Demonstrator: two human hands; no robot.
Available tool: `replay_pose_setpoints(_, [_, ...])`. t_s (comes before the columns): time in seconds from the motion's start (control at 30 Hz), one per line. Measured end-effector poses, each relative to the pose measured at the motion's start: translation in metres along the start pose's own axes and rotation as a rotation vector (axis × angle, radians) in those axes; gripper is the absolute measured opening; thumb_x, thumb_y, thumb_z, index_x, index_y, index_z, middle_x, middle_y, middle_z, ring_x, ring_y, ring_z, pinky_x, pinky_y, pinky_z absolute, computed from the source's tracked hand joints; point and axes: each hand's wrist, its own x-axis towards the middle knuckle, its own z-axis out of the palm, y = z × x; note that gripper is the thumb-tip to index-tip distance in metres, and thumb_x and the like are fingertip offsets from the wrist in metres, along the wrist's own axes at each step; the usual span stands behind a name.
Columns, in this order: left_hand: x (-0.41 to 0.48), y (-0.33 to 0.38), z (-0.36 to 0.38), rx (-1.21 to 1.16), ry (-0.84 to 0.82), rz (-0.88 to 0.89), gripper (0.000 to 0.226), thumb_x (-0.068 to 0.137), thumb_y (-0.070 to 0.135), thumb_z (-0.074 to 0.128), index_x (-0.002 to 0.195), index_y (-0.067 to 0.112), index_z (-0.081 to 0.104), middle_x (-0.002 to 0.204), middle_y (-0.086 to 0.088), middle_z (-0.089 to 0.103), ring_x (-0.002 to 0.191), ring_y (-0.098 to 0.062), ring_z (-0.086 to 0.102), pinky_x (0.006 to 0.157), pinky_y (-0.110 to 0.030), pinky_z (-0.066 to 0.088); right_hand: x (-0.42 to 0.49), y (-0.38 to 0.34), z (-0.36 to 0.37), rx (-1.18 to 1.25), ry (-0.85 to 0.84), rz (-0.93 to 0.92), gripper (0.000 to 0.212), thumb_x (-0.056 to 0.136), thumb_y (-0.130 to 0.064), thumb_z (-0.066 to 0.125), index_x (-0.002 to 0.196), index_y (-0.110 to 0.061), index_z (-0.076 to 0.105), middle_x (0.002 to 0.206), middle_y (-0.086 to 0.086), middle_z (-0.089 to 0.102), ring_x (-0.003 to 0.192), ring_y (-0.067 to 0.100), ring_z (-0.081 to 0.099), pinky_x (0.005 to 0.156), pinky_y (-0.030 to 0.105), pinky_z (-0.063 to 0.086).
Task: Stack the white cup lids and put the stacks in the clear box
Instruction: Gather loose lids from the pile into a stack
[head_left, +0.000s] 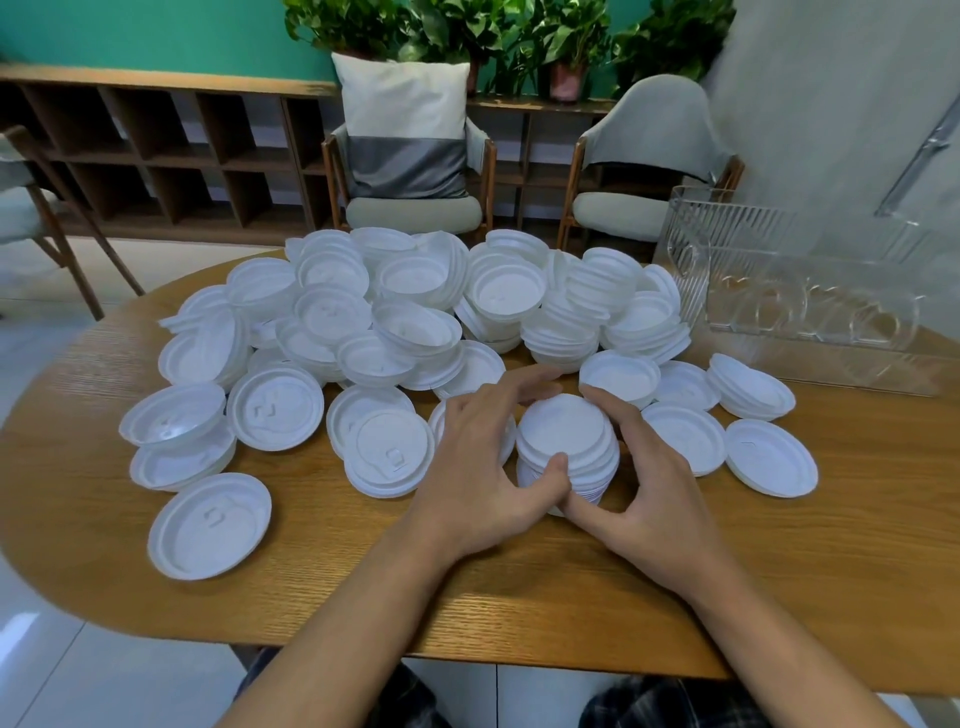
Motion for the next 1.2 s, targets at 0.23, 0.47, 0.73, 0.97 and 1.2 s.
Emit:
replay_pose_setpoints(0.23, [0.0025,0.0031,0.0018,-0.091,-0.026,-0.030,0.070,0.085,0.041,0.084,0.146,0.027,0.051,0.132,0.016,0.062,0.129,-0.008,0.058,0.104,-0.023,0.045,-0.0011,-0.0007,-0.0002,-0.026,0.002,0.020,0.083,0.078,-0.055,0.080,0.151,-0.038,0.045,0.144,-0.029,0.053,0.136,-0.007,0.048,0.105,0.008,0.038])
replay_pose_setpoints(0.47, [0.0024,0.0046,0.0021,-0.086,0.016,0.024,0.077,0.077,0.032,0.093,0.143,0.023,0.053,0.126,0.013,0.068,0.123,-0.009,0.063,0.103,-0.025,0.050,-0.0007,0.0022,-0.0004,-0.032,-0.006,0.029,0.091,0.078,-0.037,0.088,0.155,-0.037,0.040,0.146,-0.028,0.051,0.136,-0.008,0.047,0.105,0.005,0.036])
replay_pose_setpoints(0.73, [0.0007,0.0022,0.0035,-0.130,-0.039,0.020,0.079,0.079,0.018,0.089,0.148,0.023,0.049,0.129,0.013,0.064,0.129,-0.013,0.060,0.111,-0.032,0.049,-0.0011,0.0052,0.0008,-0.025,0.003,0.002,0.087,0.080,-0.045,0.083,0.156,-0.034,0.042,0.149,-0.024,0.052,0.139,-0.005,0.046,0.108,0.008,0.037])
replay_pose_setpoints(0.97, [0.0008,0.0050,0.0027,-0.107,-0.044,-0.025,0.079,0.079,0.039,0.091,0.146,0.030,0.050,0.133,0.017,0.066,0.131,-0.002,0.058,0.109,-0.031,0.049,-0.0028,0.0053,-0.0003,-0.022,-0.007,0.022,0.095,0.077,-0.045,0.086,0.159,-0.034,0.039,0.151,-0.023,0.052,0.139,-0.009,0.044,0.109,0.008,0.036])
replay_pose_setpoints(1.2, [-0.0009,0.0059,0.0011,-0.069,-0.069,-0.015,0.078,0.079,0.038,0.092,0.145,0.029,0.052,0.134,0.019,0.064,0.130,0.002,0.057,0.108,-0.020,0.046,-0.0040,0.0072,0.0013,-0.063,-0.004,0.019,0.098,0.077,-0.052,0.082,0.160,-0.027,0.039,0.153,-0.015,0.053,0.141,-0.004,0.046,0.113,0.017,0.040])
